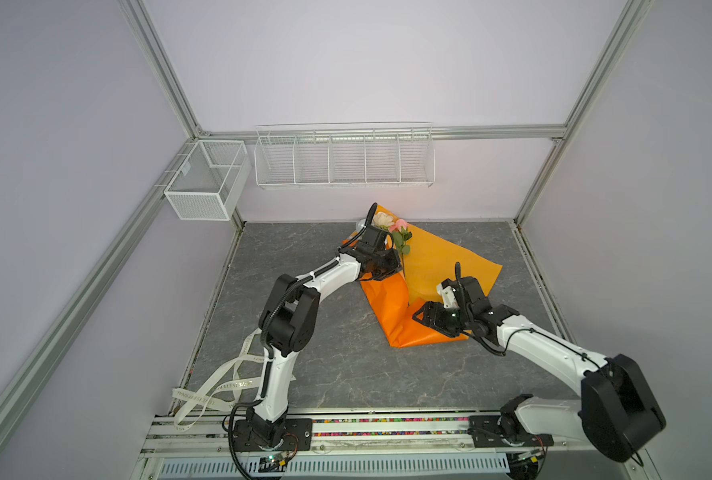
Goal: Tie the bouquet of fake flowers
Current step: 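Wrap the sheet edge around the roses with the left gripper while the right pinches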
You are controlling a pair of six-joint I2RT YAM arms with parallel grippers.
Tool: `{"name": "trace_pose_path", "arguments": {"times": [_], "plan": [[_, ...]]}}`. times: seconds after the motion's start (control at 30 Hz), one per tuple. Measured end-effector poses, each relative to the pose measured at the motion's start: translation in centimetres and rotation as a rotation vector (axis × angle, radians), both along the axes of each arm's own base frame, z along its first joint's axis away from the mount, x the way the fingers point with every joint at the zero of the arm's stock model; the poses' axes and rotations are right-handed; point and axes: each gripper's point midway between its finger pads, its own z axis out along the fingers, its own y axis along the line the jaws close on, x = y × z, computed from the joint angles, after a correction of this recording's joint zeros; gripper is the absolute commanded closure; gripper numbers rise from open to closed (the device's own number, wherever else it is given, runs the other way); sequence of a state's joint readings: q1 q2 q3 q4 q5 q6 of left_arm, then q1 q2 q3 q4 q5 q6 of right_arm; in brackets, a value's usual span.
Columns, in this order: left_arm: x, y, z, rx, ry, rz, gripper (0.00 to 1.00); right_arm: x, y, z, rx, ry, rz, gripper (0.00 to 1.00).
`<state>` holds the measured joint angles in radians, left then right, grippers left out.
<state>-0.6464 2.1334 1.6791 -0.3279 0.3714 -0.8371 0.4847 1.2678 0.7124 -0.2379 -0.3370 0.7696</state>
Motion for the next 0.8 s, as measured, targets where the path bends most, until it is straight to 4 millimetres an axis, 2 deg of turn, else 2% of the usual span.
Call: {"name": "trace_pose_path", "arguments": {"times": [0.07, 0.13, 0.3, 0.4, 0.47, 0.6, 0.67, 0.73, 0.77, 0.8], "plan": [[0.0, -0.5, -0.3, 0.001, 0.004, -0.01, 1.0, 0.4, 0.6, 0.8, 0.025, -0.02, 0.012, 0.2], [0.0, -0.8, -0.6, 0.002, 0.008, -0.016, 1.0, 0.7, 1.3, 0.8, 0.035, -0.017, 0.024, 0.2], [-0.2, -1.2, -0.4, -0.003, 0.014, -0.03, 1.0, 1.9, 2.6, -1.0, 0.038, 0.038, 0.038, 0.28], [-0.2, -1.4, -0.2, -0.009, 0.012, -0.037, 1.0, 2.8, 3.4, -2.3, 0.054, 0.07, 0.027, 0.38], [-0.4, -1.6, -0.3, -0.01, 0.017, -0.042, 1.0, 3.4, 3.9, -3.1, 0.066, 0.088, 0.024, 0.48], [-0.7, -1.7, -0.7, -0.006, 0.028, -0.054, 1.0, 4.1, 4.5, -3.6, 0.08, 0.091, 0.021, 0.63], [-0.9, -1.7, -0.9, -0.004, 0.034, -0.06, 1.0, 4.3, 4.6, -3.5, 0.083, 0.085, 0.022, 0.73], [-1.1, -1.7, -1.0, -0.001, 0.041, -0.063, 1.0, 4.5, 4.7, -3.4, 0.085, 0.078, 0.022, 0.88], [-1.1, -1.7, -1.1, 0.001, 0.043, -0.065, 0.98, 4.5, 4.7, -3.4, 0.086, 0.074, 0.023, 0.93], [-1.2, -1.7, -1.2, 0.004, 0.045, -0.067, 0.91, 4.6, 4.7, -3.4, 0.089, 0.072, 0.025, 0.94]]}}
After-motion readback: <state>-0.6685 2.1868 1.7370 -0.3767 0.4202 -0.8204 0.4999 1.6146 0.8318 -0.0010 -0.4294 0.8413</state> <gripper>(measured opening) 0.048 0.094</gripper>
